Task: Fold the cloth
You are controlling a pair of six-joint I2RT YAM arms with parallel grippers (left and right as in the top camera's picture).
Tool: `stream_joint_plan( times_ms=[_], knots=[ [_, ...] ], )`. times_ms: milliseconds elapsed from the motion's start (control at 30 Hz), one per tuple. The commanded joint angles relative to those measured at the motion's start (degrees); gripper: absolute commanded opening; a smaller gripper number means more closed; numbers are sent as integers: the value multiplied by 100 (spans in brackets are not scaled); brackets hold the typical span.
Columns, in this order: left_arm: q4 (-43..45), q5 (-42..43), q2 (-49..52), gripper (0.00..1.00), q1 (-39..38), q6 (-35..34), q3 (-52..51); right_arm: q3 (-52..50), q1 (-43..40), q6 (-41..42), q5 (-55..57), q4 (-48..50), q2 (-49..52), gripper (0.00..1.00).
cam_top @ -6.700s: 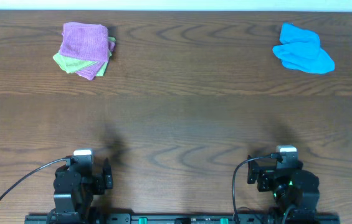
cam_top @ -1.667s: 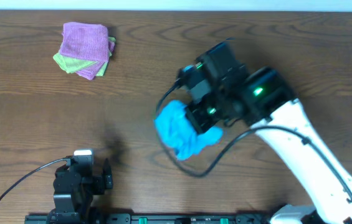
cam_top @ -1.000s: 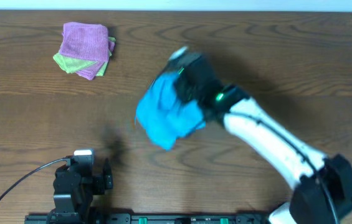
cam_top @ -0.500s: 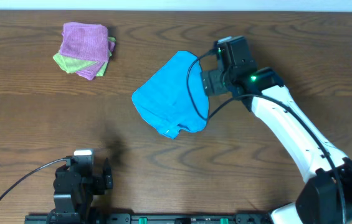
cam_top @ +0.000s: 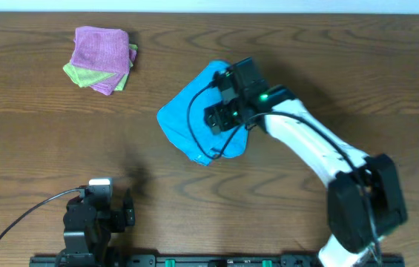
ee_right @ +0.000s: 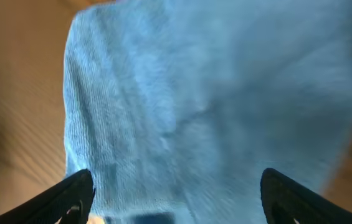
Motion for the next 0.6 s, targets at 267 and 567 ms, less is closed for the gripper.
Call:
stream_joint_plan(
  times_ms=[267,567],
  knots=[
    [-251,168,-37,95,-28,116,-63,-52,433,179,260,278,835,82],
    [-254,317,-37,96,-28,76,-63,-52,424,179,706,553,914,75]
  ],
)
